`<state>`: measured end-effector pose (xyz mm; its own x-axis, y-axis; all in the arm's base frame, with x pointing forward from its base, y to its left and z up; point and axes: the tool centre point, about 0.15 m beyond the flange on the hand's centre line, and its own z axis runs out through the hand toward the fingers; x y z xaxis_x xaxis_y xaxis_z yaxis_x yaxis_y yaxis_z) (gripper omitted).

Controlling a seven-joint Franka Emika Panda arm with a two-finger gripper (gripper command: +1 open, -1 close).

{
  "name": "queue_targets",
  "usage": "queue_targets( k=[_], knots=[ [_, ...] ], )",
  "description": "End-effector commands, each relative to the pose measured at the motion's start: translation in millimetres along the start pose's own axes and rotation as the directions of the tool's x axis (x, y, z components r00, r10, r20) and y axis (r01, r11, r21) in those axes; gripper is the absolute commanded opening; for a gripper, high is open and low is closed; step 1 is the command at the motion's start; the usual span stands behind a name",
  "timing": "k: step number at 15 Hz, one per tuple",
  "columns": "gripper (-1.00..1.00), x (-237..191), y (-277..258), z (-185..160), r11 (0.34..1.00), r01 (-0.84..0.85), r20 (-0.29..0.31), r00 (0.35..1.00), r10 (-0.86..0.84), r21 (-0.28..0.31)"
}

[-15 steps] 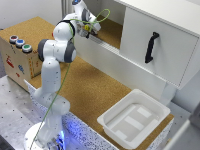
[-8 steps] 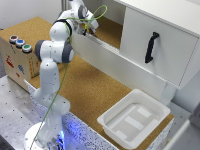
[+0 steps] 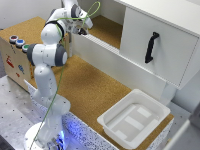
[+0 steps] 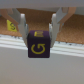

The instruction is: Grasp the purple block

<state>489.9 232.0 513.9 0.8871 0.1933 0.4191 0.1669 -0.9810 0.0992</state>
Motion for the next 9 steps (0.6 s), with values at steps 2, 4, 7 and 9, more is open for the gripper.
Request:
queue_targets(
  k=[2,4,7,9],
  knots=[
    [-1.00,-78.8,-5.2,-24.3,0.980,0.124,-0.140,0.985,-0.102,0.157],
    [-1.00,-92.1,-26.9,-34.3,0.967,0.188,-0.137,0.977,-0.165,0.174],
    [-1.00,-117.0,-71.6,-48.5,0.924,0.302,-0.117,0.952,-0.281,0.234],
    [-1.00,-133.0,-107.5,-61.6,0.862,0.410,-0.159,0.912,-0.379,0.297]
  ],
)
